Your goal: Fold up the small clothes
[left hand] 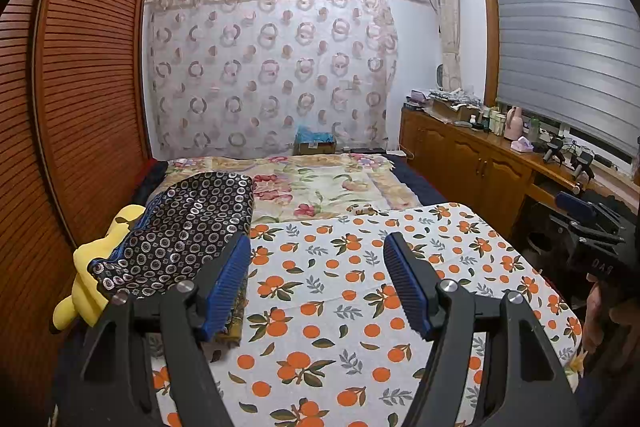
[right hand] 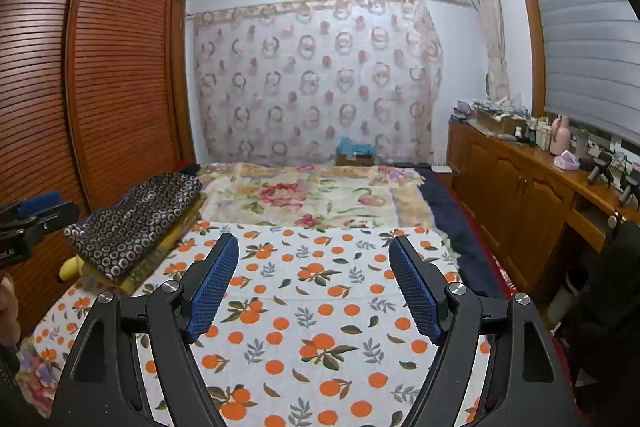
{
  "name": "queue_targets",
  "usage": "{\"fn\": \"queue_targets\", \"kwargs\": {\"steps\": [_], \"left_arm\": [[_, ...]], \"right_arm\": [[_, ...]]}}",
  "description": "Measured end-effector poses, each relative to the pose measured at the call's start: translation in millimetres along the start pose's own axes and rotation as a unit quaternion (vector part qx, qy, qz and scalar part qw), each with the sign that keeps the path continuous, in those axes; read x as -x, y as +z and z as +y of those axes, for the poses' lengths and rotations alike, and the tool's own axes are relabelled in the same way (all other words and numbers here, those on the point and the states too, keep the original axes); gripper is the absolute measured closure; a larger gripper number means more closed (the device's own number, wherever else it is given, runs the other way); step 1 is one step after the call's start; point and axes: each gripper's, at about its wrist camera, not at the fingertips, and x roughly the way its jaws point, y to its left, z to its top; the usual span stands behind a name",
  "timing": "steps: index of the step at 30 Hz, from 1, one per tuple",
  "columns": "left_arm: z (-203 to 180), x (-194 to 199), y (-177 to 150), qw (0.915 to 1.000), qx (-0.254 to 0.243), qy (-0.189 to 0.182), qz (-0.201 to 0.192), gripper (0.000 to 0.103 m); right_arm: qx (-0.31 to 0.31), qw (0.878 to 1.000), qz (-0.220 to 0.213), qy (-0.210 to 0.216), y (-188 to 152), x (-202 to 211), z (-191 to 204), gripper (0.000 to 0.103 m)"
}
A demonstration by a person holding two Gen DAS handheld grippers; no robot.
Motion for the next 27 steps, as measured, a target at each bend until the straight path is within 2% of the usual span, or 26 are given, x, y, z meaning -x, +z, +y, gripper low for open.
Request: {"fn": "queue_targets", "kwargs": {"steps": [27], "left_arm": [[2.8, 0.7, -0.6, 1.0, -0.002, 0.003, -0.001, 0.034]], "right_arm": [[0.0, 1.0, 0.001, 0.0, -0.5, 0.4, -2.7, 0.023]]}}
